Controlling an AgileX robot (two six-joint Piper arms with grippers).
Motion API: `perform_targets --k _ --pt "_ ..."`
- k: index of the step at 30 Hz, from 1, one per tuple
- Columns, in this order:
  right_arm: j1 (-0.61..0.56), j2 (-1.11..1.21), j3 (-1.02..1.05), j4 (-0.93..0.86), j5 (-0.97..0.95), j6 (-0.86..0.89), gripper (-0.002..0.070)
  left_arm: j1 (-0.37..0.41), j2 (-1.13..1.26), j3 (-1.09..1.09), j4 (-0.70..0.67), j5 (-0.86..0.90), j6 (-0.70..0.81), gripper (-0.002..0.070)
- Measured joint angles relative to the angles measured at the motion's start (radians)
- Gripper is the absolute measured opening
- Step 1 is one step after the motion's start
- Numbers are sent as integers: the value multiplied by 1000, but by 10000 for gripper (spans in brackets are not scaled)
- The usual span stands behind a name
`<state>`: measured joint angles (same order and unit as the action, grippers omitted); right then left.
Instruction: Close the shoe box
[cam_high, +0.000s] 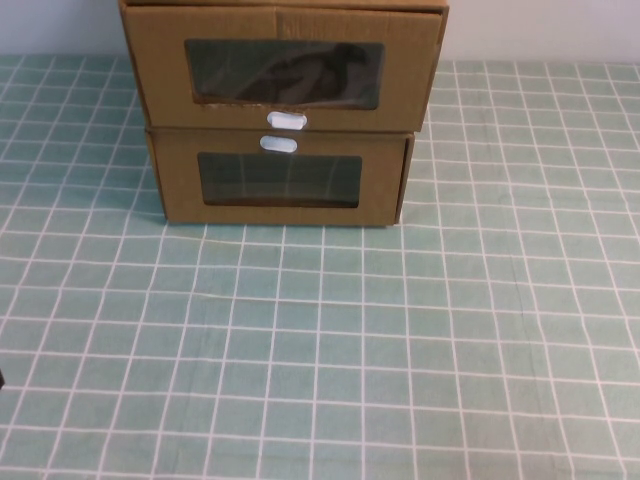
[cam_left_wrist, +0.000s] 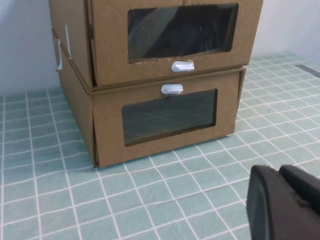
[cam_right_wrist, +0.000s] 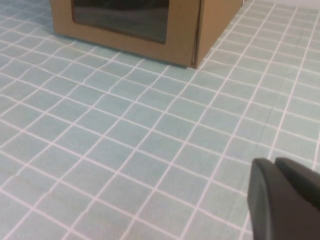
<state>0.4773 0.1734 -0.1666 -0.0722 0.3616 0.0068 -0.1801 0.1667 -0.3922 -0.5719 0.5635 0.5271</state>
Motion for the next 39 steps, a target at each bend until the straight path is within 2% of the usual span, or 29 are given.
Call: perform_targets --k 11,16,21,23,30,39 --pt "0 0 67 2 2 0 -14 0 0 8 21 -20 0 -5" --pt "0 0 68 2 6 0 -14 0 -4 90 182 -154 -36 -5" --pt "0 0 68 2 12 0 -14 0 -61 236 426 -256 -282 -5" --pt "0 0 68 2 12 0 -14 0 -88 286 479 -260 -352 -5" --pt "0 0 68 2 16 0 -14 0 -175 412 513 -241 -440 -5" --pt "0 0 68 2 16 0 -14 0 -176 418 516 -178 -450 -5"
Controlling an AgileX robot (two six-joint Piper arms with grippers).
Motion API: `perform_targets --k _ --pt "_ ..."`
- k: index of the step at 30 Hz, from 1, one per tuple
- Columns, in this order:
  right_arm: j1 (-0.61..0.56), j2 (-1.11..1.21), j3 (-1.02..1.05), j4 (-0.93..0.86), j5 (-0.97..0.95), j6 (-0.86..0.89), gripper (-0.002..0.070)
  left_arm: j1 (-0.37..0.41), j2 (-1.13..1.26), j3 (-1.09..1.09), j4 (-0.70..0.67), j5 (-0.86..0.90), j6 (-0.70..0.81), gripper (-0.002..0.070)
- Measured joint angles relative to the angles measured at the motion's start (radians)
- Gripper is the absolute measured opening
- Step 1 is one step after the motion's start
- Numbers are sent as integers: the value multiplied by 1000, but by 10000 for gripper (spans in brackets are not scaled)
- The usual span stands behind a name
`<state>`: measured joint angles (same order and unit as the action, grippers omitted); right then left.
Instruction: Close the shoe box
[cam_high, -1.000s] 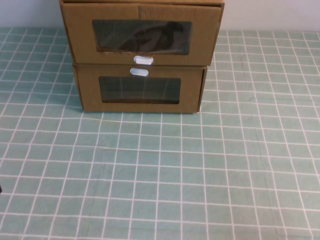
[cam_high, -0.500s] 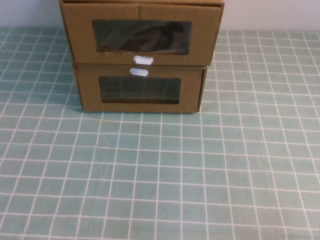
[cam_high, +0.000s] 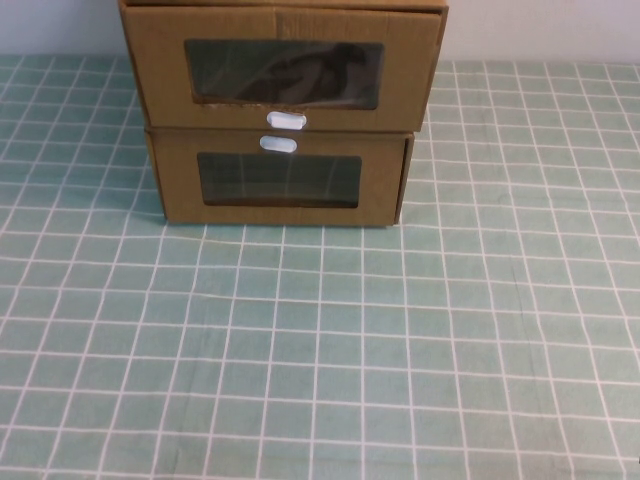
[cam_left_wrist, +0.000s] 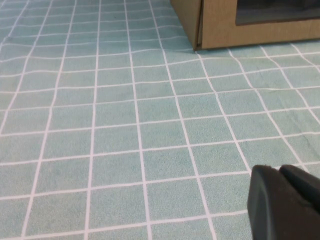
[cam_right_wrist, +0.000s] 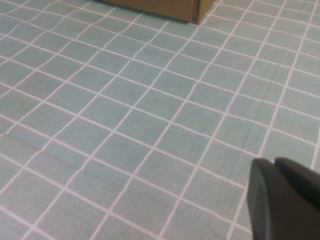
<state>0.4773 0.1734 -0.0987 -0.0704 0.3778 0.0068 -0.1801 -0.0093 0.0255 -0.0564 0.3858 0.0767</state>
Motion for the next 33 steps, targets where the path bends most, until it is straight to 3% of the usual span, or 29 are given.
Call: perform_targets --k 33 --pt "-16 -32 0 -2 3 0 -14 0 -3 0 4 2 -2 -5"
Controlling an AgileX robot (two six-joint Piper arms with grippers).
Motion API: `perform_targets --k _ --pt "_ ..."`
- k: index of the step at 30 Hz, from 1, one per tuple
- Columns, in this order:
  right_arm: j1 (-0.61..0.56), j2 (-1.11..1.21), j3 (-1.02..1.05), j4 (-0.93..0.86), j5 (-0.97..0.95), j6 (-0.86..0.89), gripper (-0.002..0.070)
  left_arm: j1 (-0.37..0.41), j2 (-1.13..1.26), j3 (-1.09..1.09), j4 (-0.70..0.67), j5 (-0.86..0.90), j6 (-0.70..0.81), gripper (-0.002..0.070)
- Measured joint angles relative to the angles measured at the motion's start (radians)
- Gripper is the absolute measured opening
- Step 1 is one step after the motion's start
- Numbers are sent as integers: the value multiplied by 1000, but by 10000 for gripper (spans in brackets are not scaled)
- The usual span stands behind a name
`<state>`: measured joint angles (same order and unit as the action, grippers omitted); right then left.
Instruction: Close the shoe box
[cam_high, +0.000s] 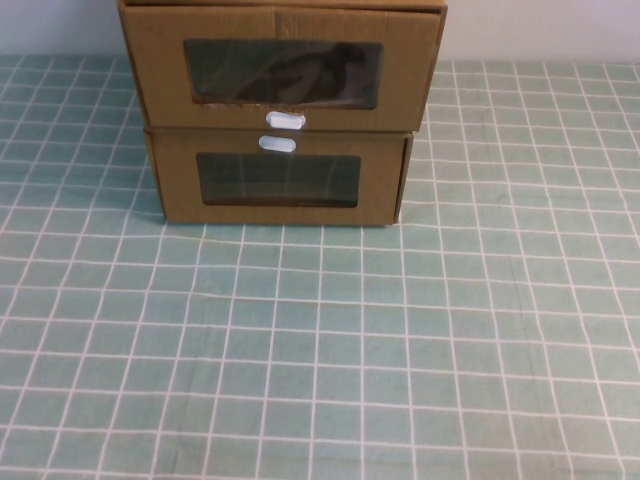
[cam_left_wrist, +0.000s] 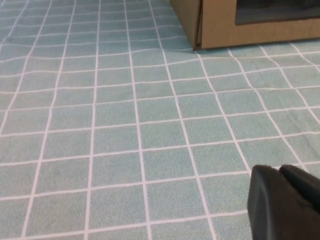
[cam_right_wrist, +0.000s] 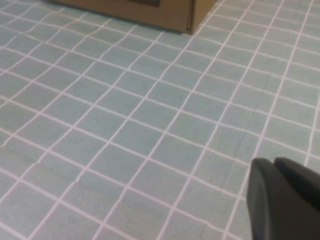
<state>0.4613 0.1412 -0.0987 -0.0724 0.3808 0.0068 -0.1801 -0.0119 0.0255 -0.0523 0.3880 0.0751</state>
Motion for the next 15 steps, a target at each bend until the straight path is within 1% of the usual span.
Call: perform_targets --k 2,7,12,15 --pt "-27 -36 0 2 5 0 -14 0 0 0 0 0 0 -5" --pt "-138 -141 12 2 28 0 -14 0 0 0 0 0 0 -5" --pt "-244 -149 79 36 28 0 -14 0 0 0 0 0 0 -5" --pt "-284 -149 114 61 25 0 -14 0 0 1 0 2 0 -5"
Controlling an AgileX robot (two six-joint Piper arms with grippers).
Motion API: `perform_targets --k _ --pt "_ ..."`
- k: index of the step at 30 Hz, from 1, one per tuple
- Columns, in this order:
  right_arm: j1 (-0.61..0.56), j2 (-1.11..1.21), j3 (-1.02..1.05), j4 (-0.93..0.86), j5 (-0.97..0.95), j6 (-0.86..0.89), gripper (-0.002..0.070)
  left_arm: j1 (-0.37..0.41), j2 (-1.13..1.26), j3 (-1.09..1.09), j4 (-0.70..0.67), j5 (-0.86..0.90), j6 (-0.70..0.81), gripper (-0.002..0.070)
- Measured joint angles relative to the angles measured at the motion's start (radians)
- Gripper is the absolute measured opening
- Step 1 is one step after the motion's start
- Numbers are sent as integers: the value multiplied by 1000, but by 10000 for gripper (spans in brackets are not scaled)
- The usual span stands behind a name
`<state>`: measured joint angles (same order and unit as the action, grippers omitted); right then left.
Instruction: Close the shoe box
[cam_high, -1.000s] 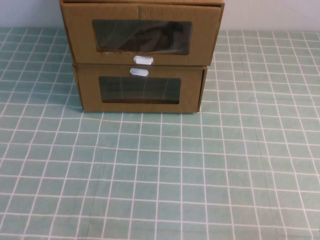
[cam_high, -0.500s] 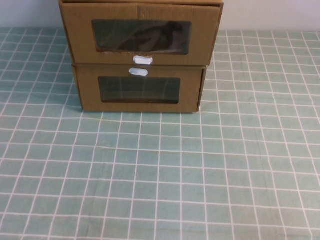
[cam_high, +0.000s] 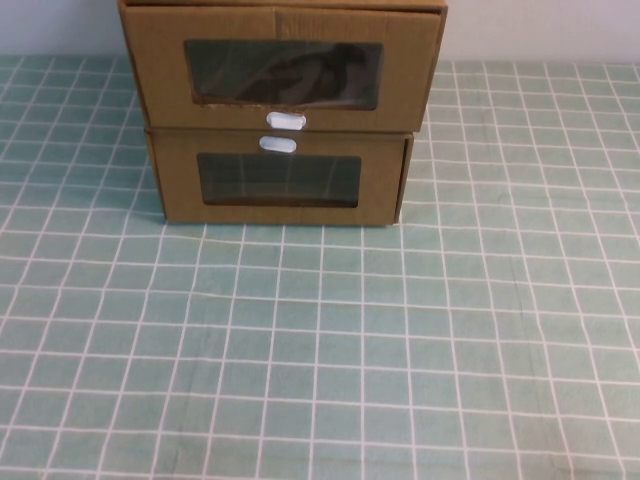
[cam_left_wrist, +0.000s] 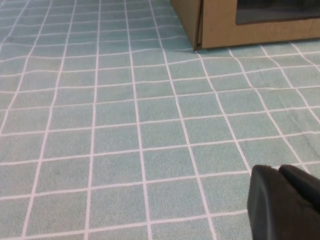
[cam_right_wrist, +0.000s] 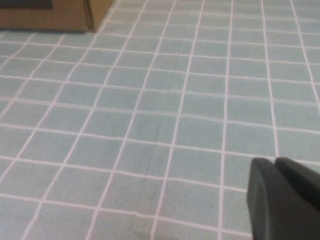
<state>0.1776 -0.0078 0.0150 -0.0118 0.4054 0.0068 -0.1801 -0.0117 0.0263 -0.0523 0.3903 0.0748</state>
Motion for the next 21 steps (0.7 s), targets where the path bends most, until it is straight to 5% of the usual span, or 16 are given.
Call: perform_targets --k 21 --pt "-45 -2 2 0 -13 0 -14 0 0 0 0 0 0 -5"
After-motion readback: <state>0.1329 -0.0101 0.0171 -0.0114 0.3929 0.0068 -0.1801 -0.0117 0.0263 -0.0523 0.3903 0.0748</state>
